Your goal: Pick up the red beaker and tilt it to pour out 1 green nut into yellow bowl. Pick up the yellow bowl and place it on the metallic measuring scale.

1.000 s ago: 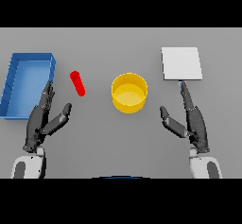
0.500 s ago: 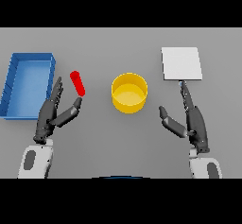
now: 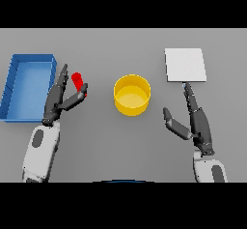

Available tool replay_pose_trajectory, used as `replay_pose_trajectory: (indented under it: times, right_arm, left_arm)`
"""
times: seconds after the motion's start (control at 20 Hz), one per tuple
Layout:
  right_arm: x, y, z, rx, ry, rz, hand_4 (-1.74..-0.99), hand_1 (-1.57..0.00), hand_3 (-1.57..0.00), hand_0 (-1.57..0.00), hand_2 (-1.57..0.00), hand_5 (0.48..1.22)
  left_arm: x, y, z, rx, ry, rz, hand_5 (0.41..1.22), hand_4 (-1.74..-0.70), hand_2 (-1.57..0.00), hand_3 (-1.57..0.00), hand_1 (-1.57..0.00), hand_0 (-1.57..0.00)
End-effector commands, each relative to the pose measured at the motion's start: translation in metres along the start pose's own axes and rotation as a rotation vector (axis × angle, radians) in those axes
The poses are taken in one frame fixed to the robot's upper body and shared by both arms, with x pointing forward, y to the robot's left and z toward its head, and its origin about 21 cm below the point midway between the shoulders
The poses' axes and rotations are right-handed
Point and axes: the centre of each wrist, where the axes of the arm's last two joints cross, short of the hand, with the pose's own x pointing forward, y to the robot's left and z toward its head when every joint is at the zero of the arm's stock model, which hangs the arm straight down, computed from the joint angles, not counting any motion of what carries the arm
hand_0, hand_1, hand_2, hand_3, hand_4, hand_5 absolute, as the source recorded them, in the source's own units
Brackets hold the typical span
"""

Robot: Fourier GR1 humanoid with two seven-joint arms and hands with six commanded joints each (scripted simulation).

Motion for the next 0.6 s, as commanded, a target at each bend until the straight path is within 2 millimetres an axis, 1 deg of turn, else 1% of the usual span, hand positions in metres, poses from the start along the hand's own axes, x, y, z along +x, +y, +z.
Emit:
replay_pose_trajectory:
  times: [0.0, 0.05, 0.1, 0.15, 0.2, 0.25, 0.3, 0.4, 0.45, 0.5, 0.55]
  right_arm:
    - [-0.001, 0.001, 0.002, 0.003, 0.002, 0.002, -1.245, 0.00, 0.00, 0.00, 0.00, 0.670]
    - [-0.001, -0.002, 0.004, -0.003, 0.000, 0.007, -1.247, 0.00, 0.00, 0.00, 0.00, 0.672]
    - [0.002, 0.001, 0.004, 0.002, -0.007, 0.006, -1.247, 0.00, 0.00, 0.00, 0.00, 0.673]
    - [-0.001, 0.001, 0.005, 0.002, 0.001, 0.012, -1.247, 0.00, 0.00, 0.00, 0.00, 0.675]
    - [0.002, -0.001, 0.002, -0.002, -0.006, 0.008, -1.247, 0.00, 0.00, 0.00, 0.00, 0.679]
    - [0.005, -0.002, 0.001, -0.003, -0.016, 0.011, -1.250, 0.00, 0.00, 0.00, 0.00, 0.683]
    - [0.003, -0.005, 0.003, -0.006, -0.003, 0.004, -1.257, 0.00, 0.00, 0.00, 0.00, 0.686]
    - [-0.001, -0.006, 0.004, -0.002, 0.003, 0.001, -1.267, 0.00, 0.00, 0.00, 0.00, 0.692]
    - [0.001, -0.004, 0.003, -0.001, 0.004, 0.002, -1.266, 0.00, 0.00, 0.00, 0.00, 0.692]
    - [0.000, -0.004, 0.002, -0.002, 0.007, 0.001, -1.262, 0.00, 0.00, 0.00, 0.00, 0.691]
    - [0.002, -0.004, 0.003, -0.006, -0.011, -0.001, -1.261, 0.00, 0.00, 0.00, 0.00, 0.690]
  left_arm:
    - [0.000, -0.004, -0.004, -0.005, -0.007, -0.006, 0.631, -1.18, 0.00, 0.00, 0.00, 0.00]
    - [-0.003, -0.005, -0.008, -0.002, -0.001, -0.012, 0.631, -1.19, 0.00, 0.00, 0.00, 0.00]
    - [-0.003, -0.008, -0.012, 0.000, -0.009, -0.023, 0.636, -1.21, 0.00, 0.00, 0.00, 0.00]
    - [-0.006, -0.008, -0.015, 0.003, -0.016, -0.033, 0.643, -1.22, 0.00, 0.00, 0.00, 0.00]
    - [-0.008, -0.010, -0.020, -0.003, -0.010, -0.047, 0.649, -1.23, 0.00, 0.00, 0.00, 0.00]
    - [-0.007, -0.013, -0.023, -0.006, -0.031, -0.060, 0.657, -1.24, 0.00, 0.00, 0.00, 0.00]
    - [-0.002, -0.018, -0.029, -0.008, -0.039, -0.055, 0.661, -1.25, 0.00, 0.00, 0.00, 0.00]
    - [-0.004, -0.022, -0.035, -0.015, -0.037, -0.071, 0.671, -1.26, 0.00, 0.00, 0.00, 0.00]
    - [-0.001, -0.023, -0.040, -0.009, -0.039, -0.071, 0.676, -1.26, 0.00, 0.00, 0.00, 0.00]
    - [0.000, -0.020, -0.043, -0.009, -0.039, -0.076, 0.680, -1.26, 0.00, 0.00, 0.00, 0.00]
    - [-0.002, -0.023, -0.044, -0.014, -0.044, -0.078, 0.684, -1.26, 0.00, 0.00, 0.00, 0.00]
